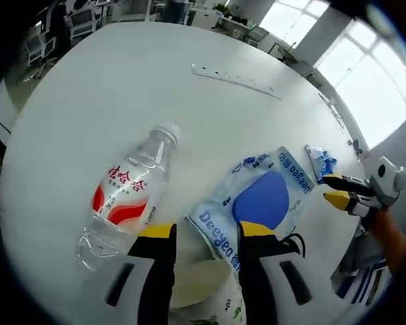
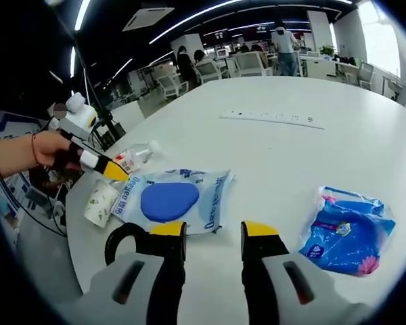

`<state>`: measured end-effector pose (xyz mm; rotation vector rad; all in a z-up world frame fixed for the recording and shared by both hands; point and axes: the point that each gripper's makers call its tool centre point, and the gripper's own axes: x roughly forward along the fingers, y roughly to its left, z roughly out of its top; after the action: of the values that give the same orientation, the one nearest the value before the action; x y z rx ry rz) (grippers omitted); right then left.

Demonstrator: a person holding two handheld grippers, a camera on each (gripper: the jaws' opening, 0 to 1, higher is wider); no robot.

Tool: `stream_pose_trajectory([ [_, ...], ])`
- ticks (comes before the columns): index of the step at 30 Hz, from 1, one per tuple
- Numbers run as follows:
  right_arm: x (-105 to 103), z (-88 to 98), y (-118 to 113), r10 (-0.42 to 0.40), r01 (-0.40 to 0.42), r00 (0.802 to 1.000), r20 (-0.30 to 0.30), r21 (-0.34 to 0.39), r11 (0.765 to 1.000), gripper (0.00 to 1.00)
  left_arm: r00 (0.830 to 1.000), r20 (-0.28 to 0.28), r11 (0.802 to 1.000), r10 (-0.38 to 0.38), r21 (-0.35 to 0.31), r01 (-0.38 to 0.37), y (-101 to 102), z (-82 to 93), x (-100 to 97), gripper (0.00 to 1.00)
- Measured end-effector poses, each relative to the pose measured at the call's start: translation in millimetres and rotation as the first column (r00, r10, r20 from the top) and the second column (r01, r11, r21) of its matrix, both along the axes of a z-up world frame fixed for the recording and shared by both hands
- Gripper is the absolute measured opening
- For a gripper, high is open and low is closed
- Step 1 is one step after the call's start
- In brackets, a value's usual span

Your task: Arrange the tabletop items into an orderly group along one side of the table until the central work area is clear of visible clutter.

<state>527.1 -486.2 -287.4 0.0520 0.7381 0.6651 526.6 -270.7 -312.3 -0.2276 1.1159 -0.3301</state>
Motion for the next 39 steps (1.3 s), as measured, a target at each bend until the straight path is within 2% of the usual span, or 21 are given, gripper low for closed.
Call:
stream_pose_trajectory([
  [17,7.7,-11.4,5.1,-0.017,0.017,1.000,-0.022,0.024,1.000,0.25,0.999,-0.039,1.000,0.013,0.003,-0.013,0.7,-11.2,-1.4,0.31],
  [39,10.1,-24.9,8.1,-0.022,0.024,0.998,-0.060,0.026,0.999,0.18,0.998,-0.056,1.000,0.023,-0.017,-0.024,-3.5,-18.0,-0.1,0.24],
])
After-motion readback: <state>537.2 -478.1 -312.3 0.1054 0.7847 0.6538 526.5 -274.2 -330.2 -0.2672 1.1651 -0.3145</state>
